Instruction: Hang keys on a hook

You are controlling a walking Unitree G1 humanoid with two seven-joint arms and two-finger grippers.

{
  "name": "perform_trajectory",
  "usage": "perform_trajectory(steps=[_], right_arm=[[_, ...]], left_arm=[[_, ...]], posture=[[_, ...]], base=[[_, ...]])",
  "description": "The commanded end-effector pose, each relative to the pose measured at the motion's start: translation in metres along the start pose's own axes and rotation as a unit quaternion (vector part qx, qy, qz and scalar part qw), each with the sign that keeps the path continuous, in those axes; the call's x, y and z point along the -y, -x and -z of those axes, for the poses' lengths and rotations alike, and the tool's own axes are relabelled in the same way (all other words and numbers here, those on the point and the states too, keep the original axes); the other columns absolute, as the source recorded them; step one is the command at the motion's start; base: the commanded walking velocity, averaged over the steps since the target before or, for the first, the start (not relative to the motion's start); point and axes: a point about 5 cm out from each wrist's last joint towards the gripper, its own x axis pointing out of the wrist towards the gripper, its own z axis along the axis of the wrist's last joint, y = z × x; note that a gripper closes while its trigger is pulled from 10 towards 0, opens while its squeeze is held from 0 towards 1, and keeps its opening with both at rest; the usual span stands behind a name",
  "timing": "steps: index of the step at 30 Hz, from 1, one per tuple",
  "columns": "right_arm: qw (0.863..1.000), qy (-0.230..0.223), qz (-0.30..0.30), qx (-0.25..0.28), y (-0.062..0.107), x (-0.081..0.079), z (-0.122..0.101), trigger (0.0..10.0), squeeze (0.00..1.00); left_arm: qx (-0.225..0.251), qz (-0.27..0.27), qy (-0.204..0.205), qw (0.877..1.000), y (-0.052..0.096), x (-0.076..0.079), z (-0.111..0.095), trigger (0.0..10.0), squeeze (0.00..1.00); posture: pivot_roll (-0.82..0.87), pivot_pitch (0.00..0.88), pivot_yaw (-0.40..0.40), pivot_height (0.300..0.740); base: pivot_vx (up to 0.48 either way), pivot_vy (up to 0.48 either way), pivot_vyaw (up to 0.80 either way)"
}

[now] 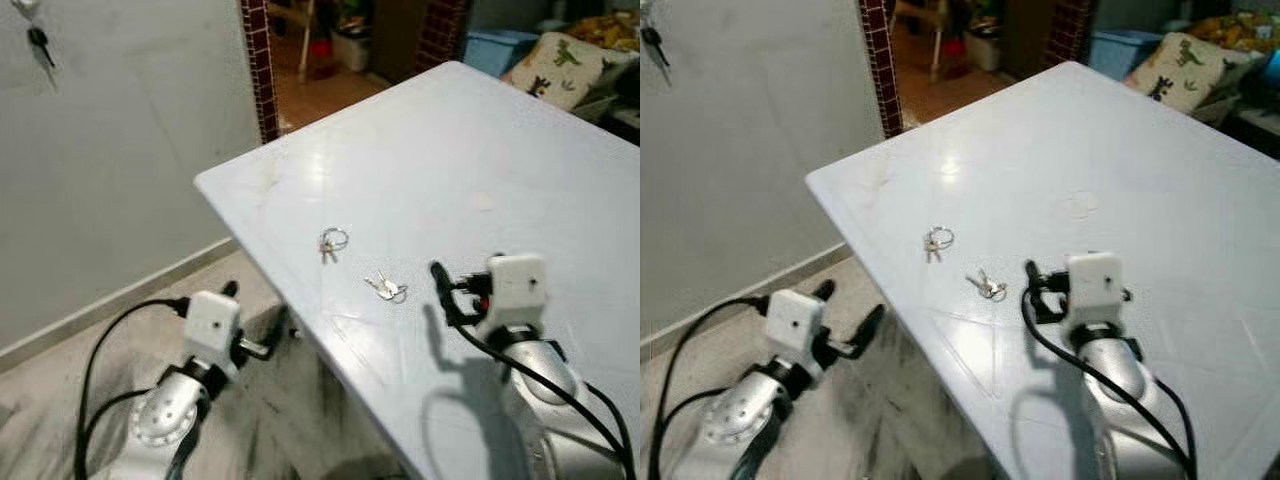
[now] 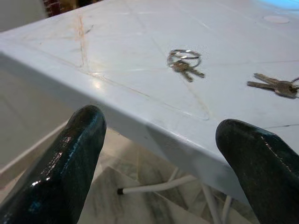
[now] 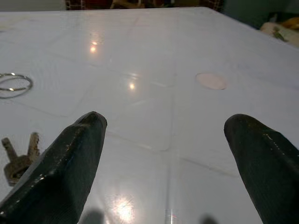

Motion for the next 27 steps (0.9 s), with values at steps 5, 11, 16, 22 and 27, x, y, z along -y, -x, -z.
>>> perform_trajectory(steps=[5, 11, 16, 22, 27], right_arm=[[1.000, -0.009, -0.014, 0.003, 0.001, -0.006, -0.003, 10.0, 0.00], [1.000, -0.009, -0.019, 0.001, -0.002, -0.006, -0.001, 10.0, 0.00], [1.000, -0.009, -0.018, 0.003, -0.004, -0.007, -0.003, 10.0, 0.00], [1.000, -0.003, -0.015, 0.000, -0.006, -0.006, -0.001, 10.0, 0.00], [1.000, 0.002, -0.011, 0.001, -0.010, -0.007, -0.003, 10.0, 0.00]], left_arm=[[-0.014, -0.025, 0.015, 0.999, 0.003, -0.009, 0.003, 10.0, 0.00], [-0.019, -0.045, 0.021, 0.999, 0.003, -0.014, 0.001, 10.0, 0.00], [-0.021, -0.041, 0.017, 0.999, 0.002, -0.015, 0.000, 10.0, 0.00], [-0.021, -0.040, 0.018, 0.999, -0.002, -0.016, -0.001, 10.0, 0.00], [-0.022, -0.033, 0.011, 0.999, -0.004, -0.015, -0.001, 10.0, 0.00]], posture=[[-0.03, 0.132, 0.025, 0.740], [-0.02, 0.125, 0.029, 0.740], [-0.02, 0.121, 0.030, 0.740], [-0.02, 0.107, 0.041, 0.740], [-0.02, 0.098, 0.043, 0.740]], base=[[0.000, 0.070, 0.00], [0.000, 0.476, 0.00], [0.000, 0.476, 0.00], [0.000, 0.476, 0.00], [0.000, 0.280, 0.00]])
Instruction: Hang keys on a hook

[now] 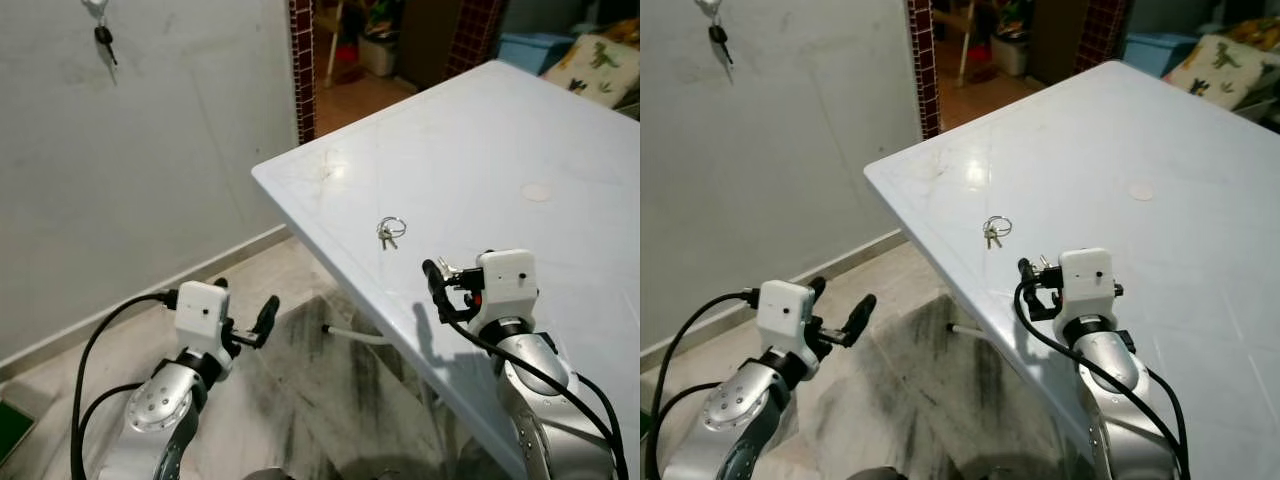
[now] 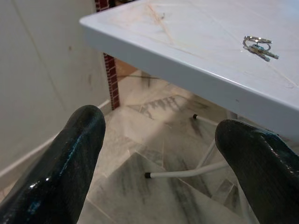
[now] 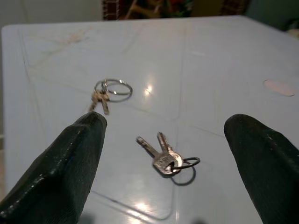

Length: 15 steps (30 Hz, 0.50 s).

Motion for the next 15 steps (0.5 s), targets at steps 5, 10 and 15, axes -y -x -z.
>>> perform_trajectory(steps=[5, 10, 15], right_arm=[[1.000, 0.006, 0.000, 0.002, -0.005, -0.003, -0.005, 10.0, 0.00], [1.000, 0.005, 0.003, 0.001, -0.006, -0.003, -0.005, 10.0, 0.00], [1.000, 0.005, 0.003, 0.000, -0.007, -0.003, -0.007, 10.0, 0.00]], left_arm=[[0.001, -0.009, -0.007, 1.000, -0.002, -0.008, -0.002, 10.0, 0.00], [0.012, -0.007, -0.009, 1.000, -0.007, -0.007, -0.006, 10.0, 0.00], [0.016, -0.006, 0.000, 1.000, -0.012, -0.007, -0.009, 10.0, 0.00]], posture=[[-0.02, 0.100, 0.041, 0.740], [-0.03, 0.102, 0.038, 0.740], [-0.03, 0.104, 0.036, 0.740]], base=[[0.000, 0.000, 0.00], [0.000, 0.000, 0.00], [0.000, 0.000, 0.00]])
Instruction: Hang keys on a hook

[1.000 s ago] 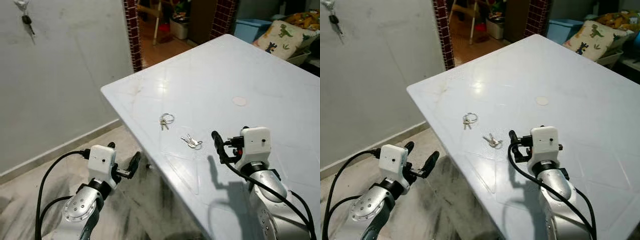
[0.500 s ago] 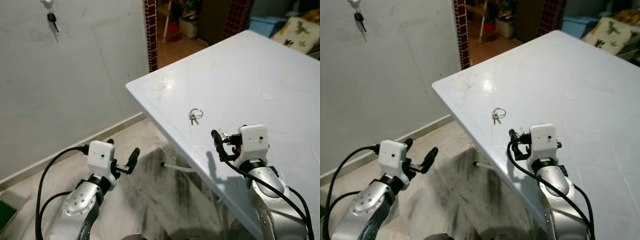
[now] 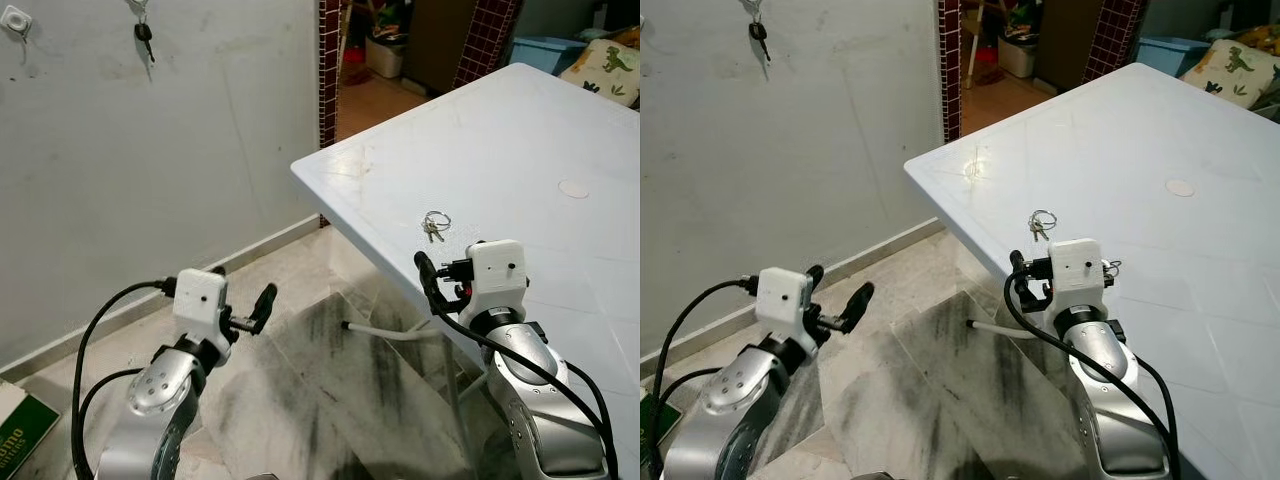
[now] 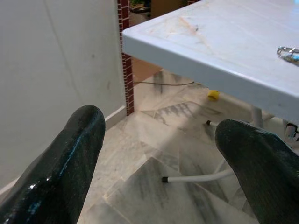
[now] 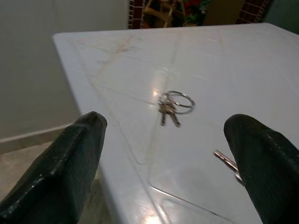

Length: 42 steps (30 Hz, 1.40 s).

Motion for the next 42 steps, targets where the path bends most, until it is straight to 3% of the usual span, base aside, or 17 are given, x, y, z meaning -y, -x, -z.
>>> perform_trajectory(steps=[1, 29, 42], right_arm=[[1.000, 0.001, 0.007, -0.003, -0.0008, 0.0025, -0.0009, 10.0, 0.00], [1.000, 0.002, -0.002, -0.012, -0.0019, 0.0000, 0.0001, 10.0, 0.00], [1.000, 0.000, -0.008, -0.012, -0.0012, -0.0036, 0.0019, 10.0, 0.00]], left_arm=[[-0.005, 0.000, 0.002, 1.000, 0.0005, -0.0009, 0.0028, 10.0, 0.00], [-0.027, -0.010, 0.023, 0.999, -0.0013, -0.0024, 0.0122, 10.0, 0.00], [-0.023, 0.001, 0.022, 0.999, -0.0013, -0.0029, 0.0105, 10.0, 0.00]], posture=[[-0.03, 0.104, 0.036, 0.740], [-0.04, 0.120, 0.026, 0.740], [-0.03, 0.122, 0.032, 0.740]], base=[[0.000, 0.000, 0.00], [0.000, 0.000, -0.75], [0.000, 0.000, 0.00]])
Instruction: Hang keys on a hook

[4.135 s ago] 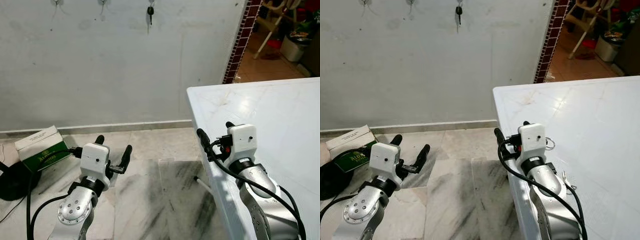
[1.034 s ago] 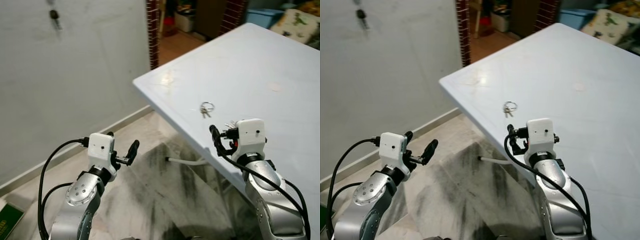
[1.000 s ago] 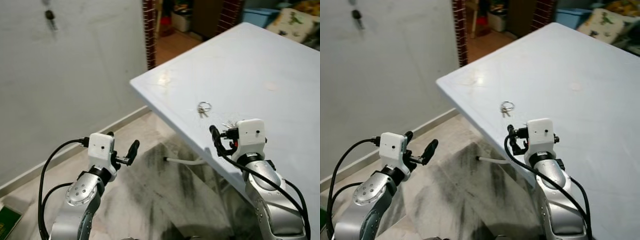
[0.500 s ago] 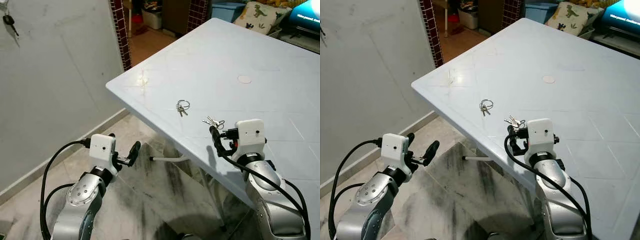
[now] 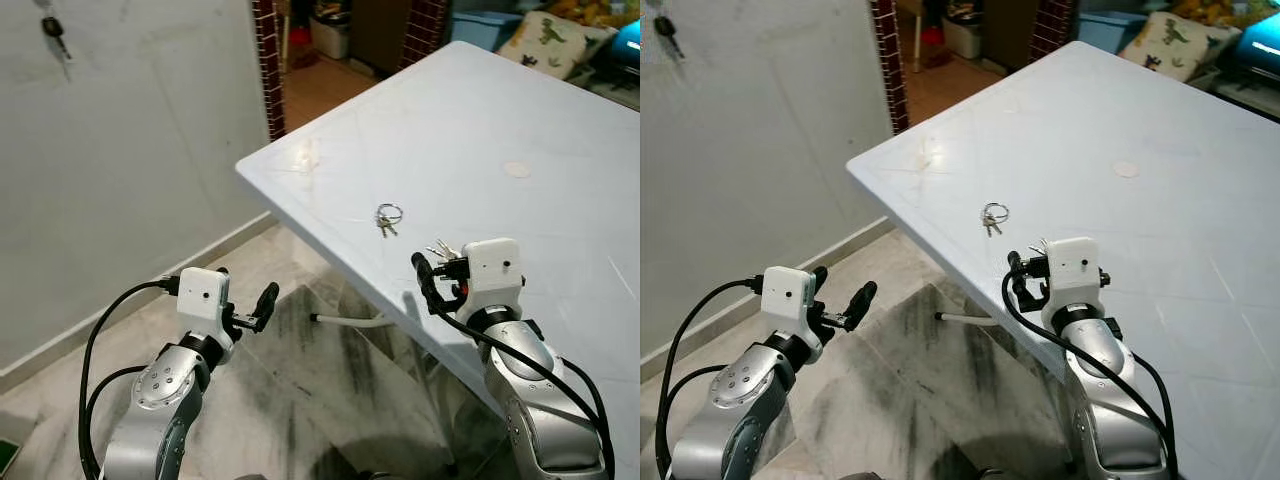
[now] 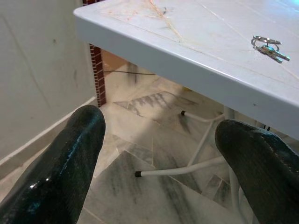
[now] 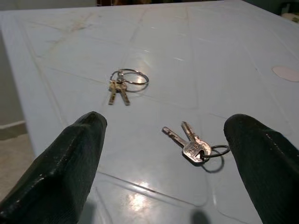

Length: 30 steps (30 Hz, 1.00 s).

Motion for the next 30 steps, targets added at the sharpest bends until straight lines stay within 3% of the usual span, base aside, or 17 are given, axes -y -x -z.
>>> perform_trajectory(steps=[1, 12, 30], right_arm=[[1.000, 0.000, 0.002, -0.004, 0.0014, 0.0014, 0.0021, 10.0, 0.00], [1.000, -0.003, -0.001, -0.006, -0.0015, 0.0006, 0.0022, 10.0, 0.00], [1.000, -0.003, -0.007, -0.006, -0.0027, -0.0011, 0.0023, 10.0, 0.00]], left_arm=[[-0.008, 0.002, 0.000, 1.000, 0.0017, -0.0015, 0.0028, 10.0, 0.00], [-0.004, 0.010, -0.001, 1.000, 0.0008, 0.0008, 0.0018, 10.0, 0.00], [-0.002, 0.015, 0.005, 1.000, 0.0004, 0.0026, 0.0020, 10.0, 0.00]], posture=[[-0.03, 0.122, 0.032, 0.740], [-0.03, 0.116, 0.025, 0.740], [-0.03, 0.113, 0.024, 0.740]], base=[[0.000, 0.000, 0.00], [0.000, 0.000, 0.00], [0.000, -0.376, 0.00]])
